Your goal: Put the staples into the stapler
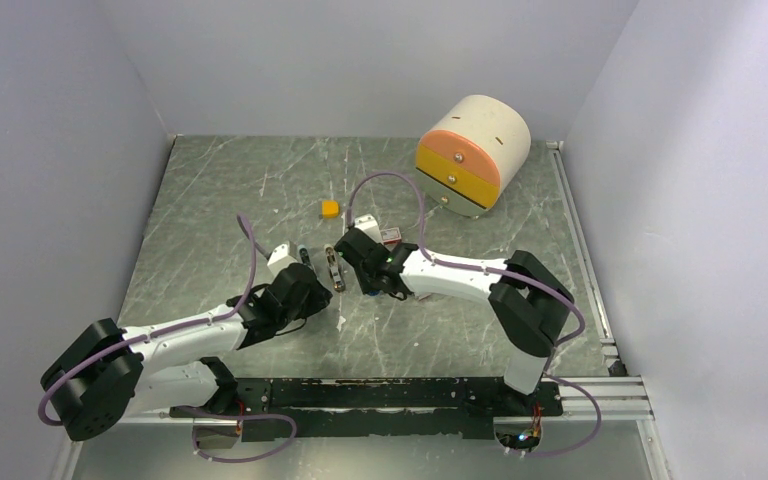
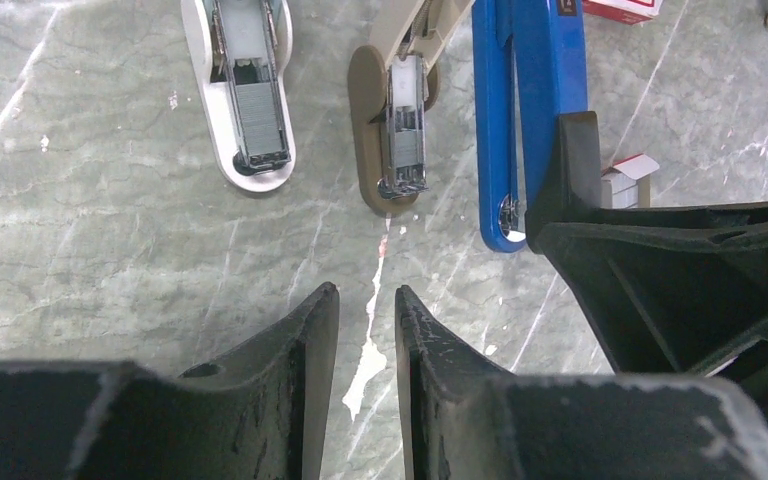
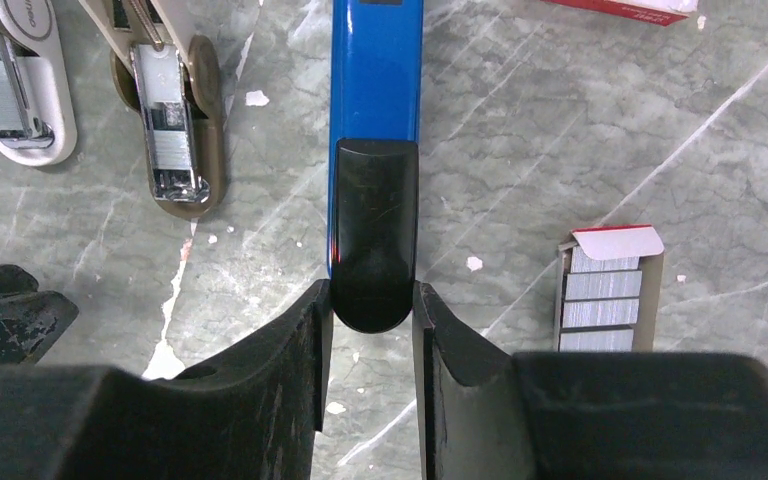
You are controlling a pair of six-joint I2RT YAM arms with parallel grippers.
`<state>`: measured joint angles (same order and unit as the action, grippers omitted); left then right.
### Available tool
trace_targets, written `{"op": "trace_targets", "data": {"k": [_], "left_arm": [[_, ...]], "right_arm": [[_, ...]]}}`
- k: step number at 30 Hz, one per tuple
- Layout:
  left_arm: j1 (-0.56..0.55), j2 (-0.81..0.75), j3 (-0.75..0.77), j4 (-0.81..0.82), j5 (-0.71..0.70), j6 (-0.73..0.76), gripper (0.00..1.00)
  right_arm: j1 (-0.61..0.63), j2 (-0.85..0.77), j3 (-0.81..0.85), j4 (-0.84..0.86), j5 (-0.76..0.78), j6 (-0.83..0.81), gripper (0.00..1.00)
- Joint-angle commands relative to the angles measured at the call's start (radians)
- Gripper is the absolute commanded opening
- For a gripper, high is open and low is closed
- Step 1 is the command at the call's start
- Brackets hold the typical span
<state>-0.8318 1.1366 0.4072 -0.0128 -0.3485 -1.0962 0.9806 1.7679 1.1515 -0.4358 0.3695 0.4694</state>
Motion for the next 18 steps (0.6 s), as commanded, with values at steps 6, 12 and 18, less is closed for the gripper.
{"op": "trace_targets", "data": {"k": [6,12,18], "left_arm": [[0.014,-0.023,-0.017,-0.002,-0.019,0.010,0.33],[0.027,-0.034,-0.021,-0.003,-0.014,0.014,0.34],[0.056,-0.028,-0.019,-0.007,0.009,0.028,0.34]], "right_arm": [[-0.009,0.114,-0.034,-0.035,-0.040,0.005,0.23],[-0.011,0.028,0.025,-0.040,0.032,0.007,0.31],[-0.023,0.014,0.106,-0.038,0.050,-0.024,0.41]]}}
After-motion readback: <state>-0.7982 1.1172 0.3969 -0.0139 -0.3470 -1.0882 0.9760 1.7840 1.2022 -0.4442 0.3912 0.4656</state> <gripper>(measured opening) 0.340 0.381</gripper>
